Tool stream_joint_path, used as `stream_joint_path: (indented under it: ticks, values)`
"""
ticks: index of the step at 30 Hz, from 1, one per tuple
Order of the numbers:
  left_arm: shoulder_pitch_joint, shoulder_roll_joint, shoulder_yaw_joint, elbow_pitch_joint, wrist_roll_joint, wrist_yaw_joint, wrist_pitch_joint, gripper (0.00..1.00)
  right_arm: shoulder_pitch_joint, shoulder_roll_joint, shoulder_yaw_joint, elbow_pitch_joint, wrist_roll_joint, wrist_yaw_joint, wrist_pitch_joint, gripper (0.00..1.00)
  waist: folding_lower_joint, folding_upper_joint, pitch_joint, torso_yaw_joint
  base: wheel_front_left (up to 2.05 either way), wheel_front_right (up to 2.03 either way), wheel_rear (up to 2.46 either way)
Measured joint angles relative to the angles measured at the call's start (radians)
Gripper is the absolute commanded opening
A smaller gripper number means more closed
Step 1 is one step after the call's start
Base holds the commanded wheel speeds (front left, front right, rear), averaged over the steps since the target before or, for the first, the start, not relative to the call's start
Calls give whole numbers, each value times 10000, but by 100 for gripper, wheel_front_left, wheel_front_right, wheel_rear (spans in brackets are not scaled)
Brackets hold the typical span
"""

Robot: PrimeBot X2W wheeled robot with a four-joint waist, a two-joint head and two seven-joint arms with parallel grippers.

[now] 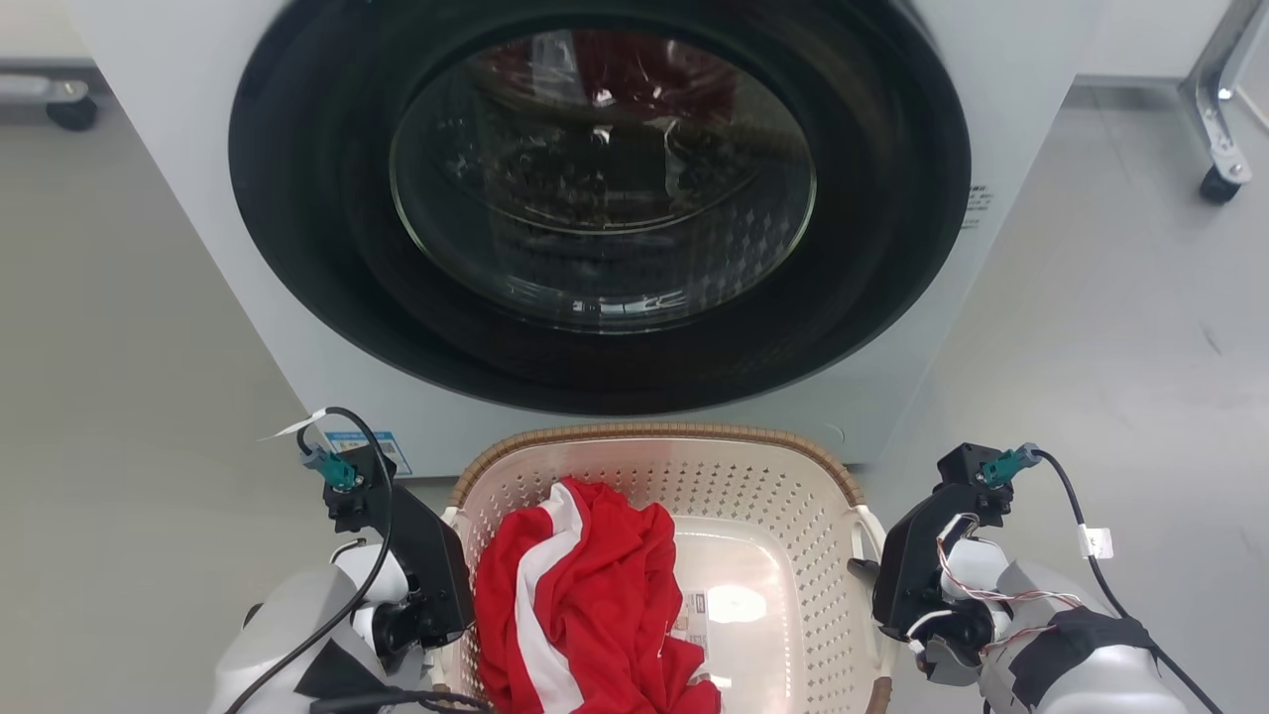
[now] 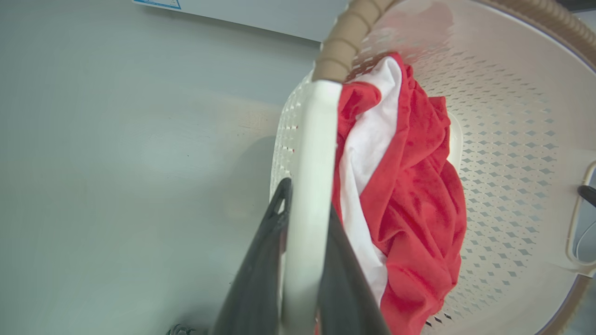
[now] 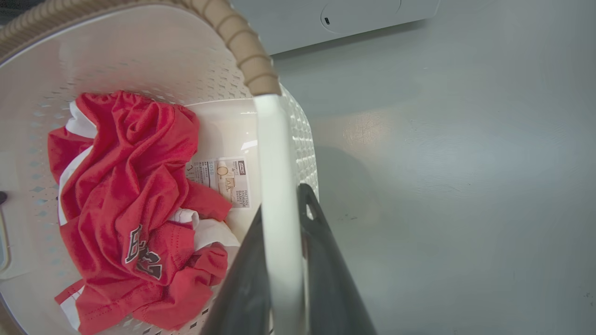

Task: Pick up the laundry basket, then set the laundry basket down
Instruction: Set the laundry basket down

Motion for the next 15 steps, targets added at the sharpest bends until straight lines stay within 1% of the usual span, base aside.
stream_joint_path:
  ticks: [10,15]
  values:
    - [133,-4,-165,-109,100,-2,-777,0,-11,0,201,-104,-224,0,-637,0,1,0,895,-41,0,0,0]
    - [171,-6,-257,-180,184,-4,-1417,0,-18,-2,336,-211,-391,0,-1241,0,1,0,1520,-84,0,0,0]
